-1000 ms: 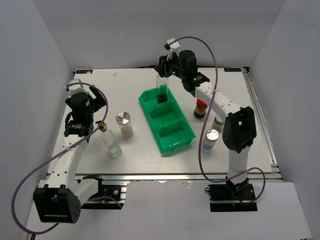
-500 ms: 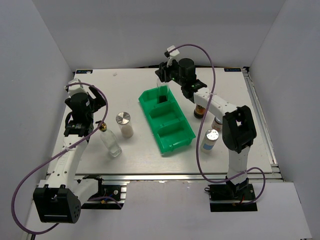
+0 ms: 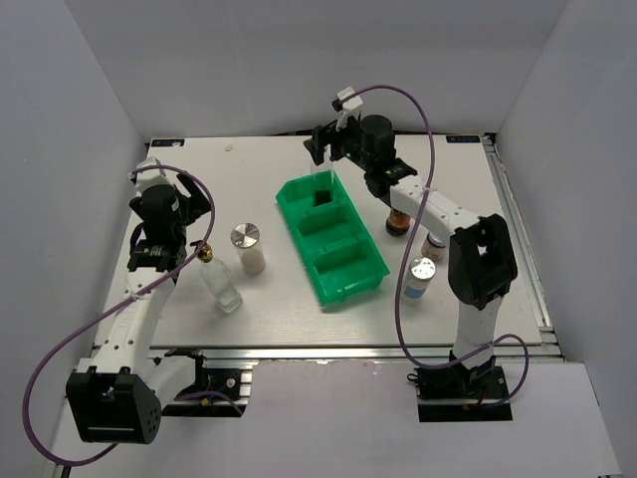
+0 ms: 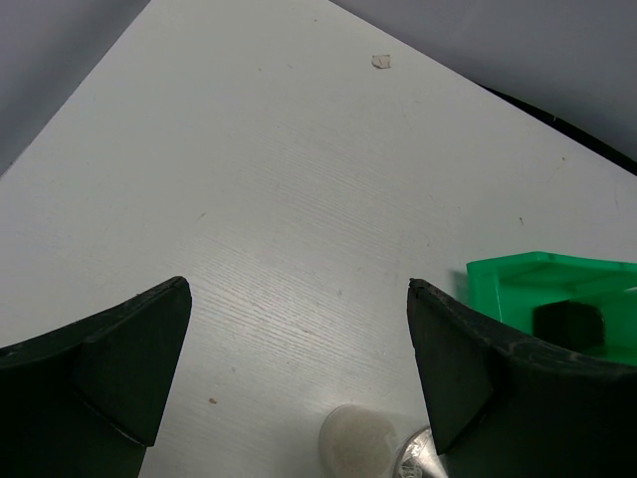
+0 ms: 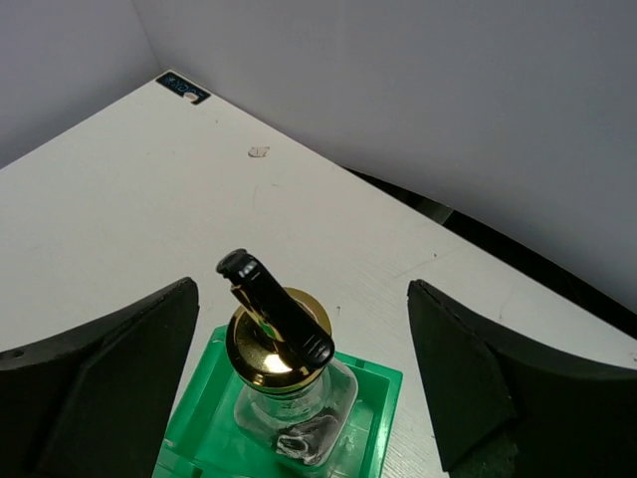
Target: Organize the condiment bottles
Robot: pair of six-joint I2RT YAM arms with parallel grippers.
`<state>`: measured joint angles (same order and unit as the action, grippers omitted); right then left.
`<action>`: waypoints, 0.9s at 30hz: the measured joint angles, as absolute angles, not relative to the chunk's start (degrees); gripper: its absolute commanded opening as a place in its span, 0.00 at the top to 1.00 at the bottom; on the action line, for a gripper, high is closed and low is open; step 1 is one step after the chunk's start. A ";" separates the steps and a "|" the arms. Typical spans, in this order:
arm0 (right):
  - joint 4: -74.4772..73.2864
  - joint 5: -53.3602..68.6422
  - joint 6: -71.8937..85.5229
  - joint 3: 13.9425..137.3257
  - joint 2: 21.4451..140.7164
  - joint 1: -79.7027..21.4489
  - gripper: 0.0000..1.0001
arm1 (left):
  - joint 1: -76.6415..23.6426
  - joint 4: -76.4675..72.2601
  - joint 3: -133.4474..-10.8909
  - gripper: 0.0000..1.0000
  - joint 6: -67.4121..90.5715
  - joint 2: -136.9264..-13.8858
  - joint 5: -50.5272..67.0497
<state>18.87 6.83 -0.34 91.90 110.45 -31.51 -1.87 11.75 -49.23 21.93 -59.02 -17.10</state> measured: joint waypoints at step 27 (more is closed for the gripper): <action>9.39 13.34 -2.46 79.88 84.73 -31.51 0.11 | -1.89 27.40 -71.18 0.02 31.05 -61.04 -18.28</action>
